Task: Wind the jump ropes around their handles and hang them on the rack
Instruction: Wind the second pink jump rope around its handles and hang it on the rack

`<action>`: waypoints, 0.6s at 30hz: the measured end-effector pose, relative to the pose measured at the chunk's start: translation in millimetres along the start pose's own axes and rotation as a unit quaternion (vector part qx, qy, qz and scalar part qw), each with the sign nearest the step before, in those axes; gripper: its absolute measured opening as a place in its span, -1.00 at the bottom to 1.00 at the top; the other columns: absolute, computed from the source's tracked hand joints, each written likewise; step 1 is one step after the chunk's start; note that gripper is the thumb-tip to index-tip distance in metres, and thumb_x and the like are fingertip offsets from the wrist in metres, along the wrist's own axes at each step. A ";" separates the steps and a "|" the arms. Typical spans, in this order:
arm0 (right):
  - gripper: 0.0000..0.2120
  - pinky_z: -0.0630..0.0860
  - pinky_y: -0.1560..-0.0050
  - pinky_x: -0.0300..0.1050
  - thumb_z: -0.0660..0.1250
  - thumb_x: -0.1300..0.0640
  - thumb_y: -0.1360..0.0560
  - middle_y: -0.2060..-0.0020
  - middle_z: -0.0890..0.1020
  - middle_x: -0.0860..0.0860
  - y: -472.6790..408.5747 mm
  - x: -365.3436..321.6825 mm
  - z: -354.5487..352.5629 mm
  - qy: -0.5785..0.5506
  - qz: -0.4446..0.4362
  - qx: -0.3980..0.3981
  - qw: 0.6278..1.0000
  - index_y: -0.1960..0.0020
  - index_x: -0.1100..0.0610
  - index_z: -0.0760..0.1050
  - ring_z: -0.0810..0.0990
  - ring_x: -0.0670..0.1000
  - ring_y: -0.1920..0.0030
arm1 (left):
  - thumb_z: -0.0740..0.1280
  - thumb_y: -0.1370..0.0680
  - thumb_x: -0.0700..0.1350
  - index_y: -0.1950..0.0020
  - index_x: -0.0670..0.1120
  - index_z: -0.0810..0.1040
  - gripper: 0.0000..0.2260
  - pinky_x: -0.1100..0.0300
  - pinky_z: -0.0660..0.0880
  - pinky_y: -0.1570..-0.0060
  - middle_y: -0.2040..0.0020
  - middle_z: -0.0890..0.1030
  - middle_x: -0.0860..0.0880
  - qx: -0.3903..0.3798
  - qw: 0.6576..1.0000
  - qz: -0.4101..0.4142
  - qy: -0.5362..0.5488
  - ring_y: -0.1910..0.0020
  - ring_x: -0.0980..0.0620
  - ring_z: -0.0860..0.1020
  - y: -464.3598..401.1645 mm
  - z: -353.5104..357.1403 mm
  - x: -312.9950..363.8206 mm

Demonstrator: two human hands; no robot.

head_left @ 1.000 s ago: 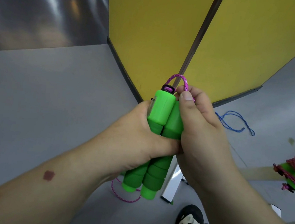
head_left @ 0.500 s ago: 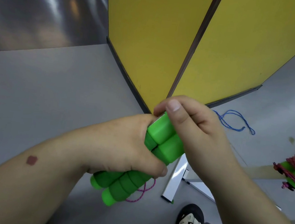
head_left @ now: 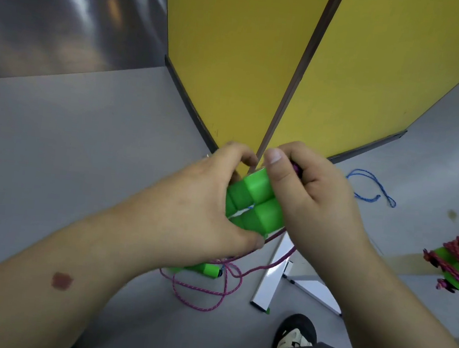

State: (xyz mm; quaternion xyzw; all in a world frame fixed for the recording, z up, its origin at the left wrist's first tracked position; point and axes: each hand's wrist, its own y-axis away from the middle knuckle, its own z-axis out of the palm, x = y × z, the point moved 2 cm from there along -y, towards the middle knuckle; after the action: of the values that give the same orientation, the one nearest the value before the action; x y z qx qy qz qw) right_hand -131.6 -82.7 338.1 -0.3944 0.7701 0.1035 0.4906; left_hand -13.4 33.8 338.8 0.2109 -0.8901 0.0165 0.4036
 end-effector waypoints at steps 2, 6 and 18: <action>-0.68 0.31 0.39 -0.28 0.23 -0.09 -0.64 0.41 0.43 -0.08 -3.2 4.1 -4.9 0.018 0.037 0.053 0.998 0.21 0.04 0.49 0.41 -0.15 0.37 | 0.54 -0.30 0.31 -0.42 0.32 0.20 -0.20 0.12 0.48 -0.06 -0.22 0.45 0.23 0.071 0.985 0.063 -0.143 -0.16 0.12 0.52 0.8 3.0 0.0; -0.60 0.29 0.41 -0.26 0.21 -0.15 -0.64 0.41 0.38 -0.09 -4.9 8.5 -4.1 0.005 0.093 0.093 0.991 0.25 0.09 0.42 0.35 -0.14 0.38 | 0.46 -0.37 0.36 -0.54 0.10 0.19 -0.14 0.00 0.45 -0.06 -0.22 0.50 0.07 0.134 0.948 0.104 -0.271 -0.16 -0.06 0.53 -1.3 19.3 -3.7; -0.53 0.35 0.31 -0.13 0.16 -0.18 -0.65 0.33 0.39 -0.03 0.1 8.5 2.7 -0.022 0.124 0.015 0.992 0.06 0.25 0.42 0.37 -0.08 0.33 | 0.26 -0.40 0.46 -0.19 0.05 0.30 -0.41 0.09 0.27 0.20 0.08 0.39 0.11 0.137 0.947 0.085 -0.279 0.16 0.01 0.42 -2.2 22.5 -3.6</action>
State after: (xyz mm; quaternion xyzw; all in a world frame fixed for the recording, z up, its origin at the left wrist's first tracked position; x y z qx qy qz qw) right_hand -131.6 -85.5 329.6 -0.2864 0.8035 0.1608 0.4965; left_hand -26.5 28.6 320.8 0.1842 -0.9709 0.1125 0.1037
